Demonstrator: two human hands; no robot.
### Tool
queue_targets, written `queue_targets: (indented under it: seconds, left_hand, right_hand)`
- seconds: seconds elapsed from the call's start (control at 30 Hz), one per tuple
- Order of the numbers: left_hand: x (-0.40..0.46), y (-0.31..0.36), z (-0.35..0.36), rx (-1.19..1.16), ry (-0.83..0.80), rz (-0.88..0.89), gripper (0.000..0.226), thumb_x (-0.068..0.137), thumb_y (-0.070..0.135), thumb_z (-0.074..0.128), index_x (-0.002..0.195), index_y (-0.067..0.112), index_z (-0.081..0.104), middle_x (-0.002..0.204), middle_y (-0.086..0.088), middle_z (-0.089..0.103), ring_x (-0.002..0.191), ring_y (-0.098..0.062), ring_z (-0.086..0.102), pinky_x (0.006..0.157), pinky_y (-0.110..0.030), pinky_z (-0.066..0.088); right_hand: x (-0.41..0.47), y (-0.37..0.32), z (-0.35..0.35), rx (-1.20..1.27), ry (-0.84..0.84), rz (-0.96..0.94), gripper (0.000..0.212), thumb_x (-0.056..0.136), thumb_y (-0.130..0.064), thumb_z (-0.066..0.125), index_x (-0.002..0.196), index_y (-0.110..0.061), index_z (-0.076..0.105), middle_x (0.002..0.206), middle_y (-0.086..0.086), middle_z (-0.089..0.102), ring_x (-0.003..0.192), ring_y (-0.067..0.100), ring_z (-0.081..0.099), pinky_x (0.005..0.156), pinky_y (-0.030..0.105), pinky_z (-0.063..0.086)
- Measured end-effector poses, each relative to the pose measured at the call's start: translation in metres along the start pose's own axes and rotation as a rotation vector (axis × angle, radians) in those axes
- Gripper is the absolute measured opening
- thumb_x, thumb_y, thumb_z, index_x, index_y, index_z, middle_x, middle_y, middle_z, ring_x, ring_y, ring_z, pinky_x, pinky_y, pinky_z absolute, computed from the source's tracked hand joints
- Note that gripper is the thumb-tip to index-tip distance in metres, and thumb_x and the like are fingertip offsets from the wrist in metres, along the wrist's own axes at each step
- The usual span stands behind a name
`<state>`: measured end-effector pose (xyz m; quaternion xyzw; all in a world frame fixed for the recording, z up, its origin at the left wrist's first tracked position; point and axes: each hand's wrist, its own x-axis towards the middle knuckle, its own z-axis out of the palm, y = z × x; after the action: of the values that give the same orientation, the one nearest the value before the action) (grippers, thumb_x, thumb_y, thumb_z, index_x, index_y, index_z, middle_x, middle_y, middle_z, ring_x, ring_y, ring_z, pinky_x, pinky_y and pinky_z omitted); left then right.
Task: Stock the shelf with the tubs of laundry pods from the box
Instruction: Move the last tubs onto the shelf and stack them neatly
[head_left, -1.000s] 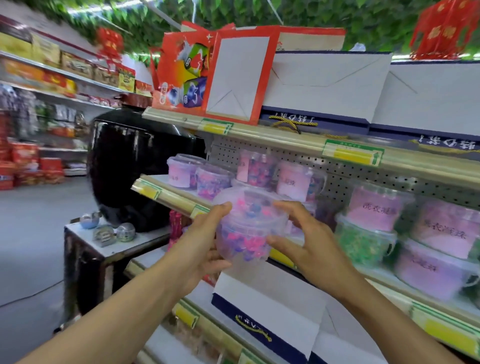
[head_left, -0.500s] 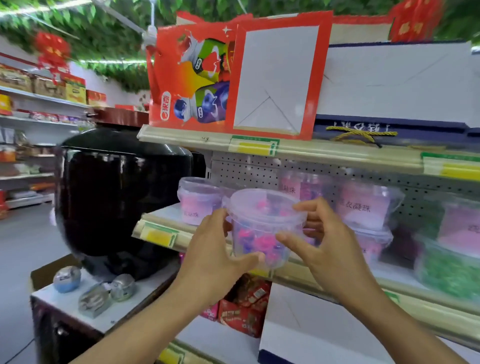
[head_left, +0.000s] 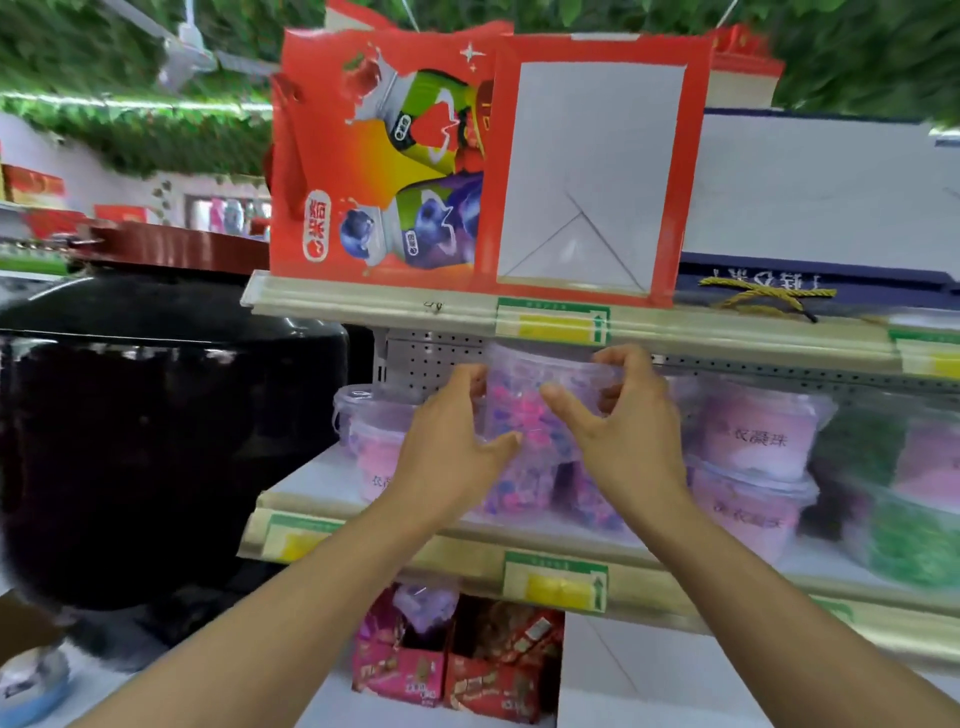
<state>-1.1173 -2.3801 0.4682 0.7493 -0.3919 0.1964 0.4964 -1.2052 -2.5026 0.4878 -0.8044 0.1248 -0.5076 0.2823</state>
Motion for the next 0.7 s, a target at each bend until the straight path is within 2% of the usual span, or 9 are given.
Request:
queue_targets:
  seconds: [0.1, 0.17, 0.23, 0.33, 0.43, 0.6, 0.7]
  left_hand:
    - [0.006, -0.018, 0.002, 0.028, -0.05, -0.011, 0.056, 0.079, 0.021, 0.073, 0.128, 0.021, 0.046, 0.124, 0.006, 0.058, 0.116, -0.013, 0.053, 0.097, -0.028, 0.043]
    - [0.005, -0.028, 0.002, 0.035, -0.082, -0.004, 0.065, 0.078, 0.019, 0.073, 0.135, 0.022, 0.042, 0.129, 0.006, 0.055, 0.119, -0.013, 0.051, 0.097, -0.026, 0.042]
    - [0.002, -0.033, 0.001, 0.04, -0.093, 0.024, 0.068, 0.079, 0.019, 0.073, 0.138, 0.021, 0.039, 0.131, 0.006, 0.053, 0.121, -0.011, 0.049, 0.095, -0.021, 0.038]
    - [-0.002, -0.037, 0.002, 0.029, -0.092, 0.011, 0.076, 0.08, 0.02, 0.072, 0.143, 0.022, 0.03, 0.134, 0.005, 0.051, 0.125, -0.012, 0.046, 0.101, -0.029, 0.041]
    - [0.004, -0.039, 0.002, 0.032, -0.105, -0.011, 0.073, 0.08, 0.017, 0.071, 0.139, 0.024, 0.029, 0.134, -0.001, 0.051, 0.124, -0.017, 0.049, 0.099, -0.035, 0.045]
    - [0.023, -0.039, 0.001, 0.284, -0.171, 0.003, 0.075, 0.077, 0.024, 0.07, 0.139, 0.018, 0.029, 0.119, -0.009, 0.059, 0.117, -0.028, 0.049, 0.094, -0.042, 0.043]
    - [0.027, -0.041, 0.004, 0.357, -0.176, 0.028, 0.074, 0.075, 0.028, 0.071, 0.137, 0.016, 0.032, 0.121, -0.008, 0.06, 0.116, -0.029, 0.05, 0.097, -0.042, 0.04]
  right_hand:
    - [0.001, 0.005, 0.008, -0.058, -0.047, 0.015, 0.053, 0.079, -0.039, 0.07, 0.121, -0.022, 0.042, 0.117, 0.006, 0.053, 0.099, 0.02, 0.052, 0.079, 0.032, 0.042]
    - [-0.003, 0.011, 0.012, -0.061, -0.073, 0.02, 0.063, 0.081, -0.028, 0.069, 0.134, -0.019, 0.036, 0.126, 0.007, 0.051, 0.109, 0.02, 0.051, 0.088, 0.031, 0.042]
    - [-0.01, 0.014, 0.013, -0.042, -0.092, 0.015, 0.071, 0.083, -0.02, 0.066, 0.142, -0.018, 0.028, 0.134, 0.004, 0.048, 0.117, 0.018, 0.048, 0.088, 0.023, 0.037]
    - [-0.016, 0.013, 0.016, -0.06, -0.155, 0.013, 0.076, 0.086, -0.017, 0.063, 0.147, -0.017, 0.018, 0.142, 0.002, 0.041, 0.125, 0.017, 0.043, 0.084, 0.013, 0.028]
    - [-0.012, 0.011, 0.024, -0.077, -0.183, 0.037, 0.072, 0.088, -0.017, 0.062, 0.144, -0.011, 0.016, 0.14, 0.007, 0.043, 0.124, 0.021, 0.045, 0.088, 0.019, 0.032]
    - [0.003, 0.011, 0.033, -0.164, -0.248, 0.078, 0.059, 0.088, -0.017, 0.06, 0.131, -0.005, 0.022, 0.13, 0.017, 0.047, 0.102, 0.033, 0.056, 0.079, 0.038, 0.048]
    - [0.002, 0.017, 0.035, -0.239, -0.309, 0.072, 0.062, 0.088, -0.019, 0.059, 0.135, -0.001, 0.022, 0.133, 0.019, 0.043, 0.107, 0.035, 0.053, 0.075, 0.032, 0.041]
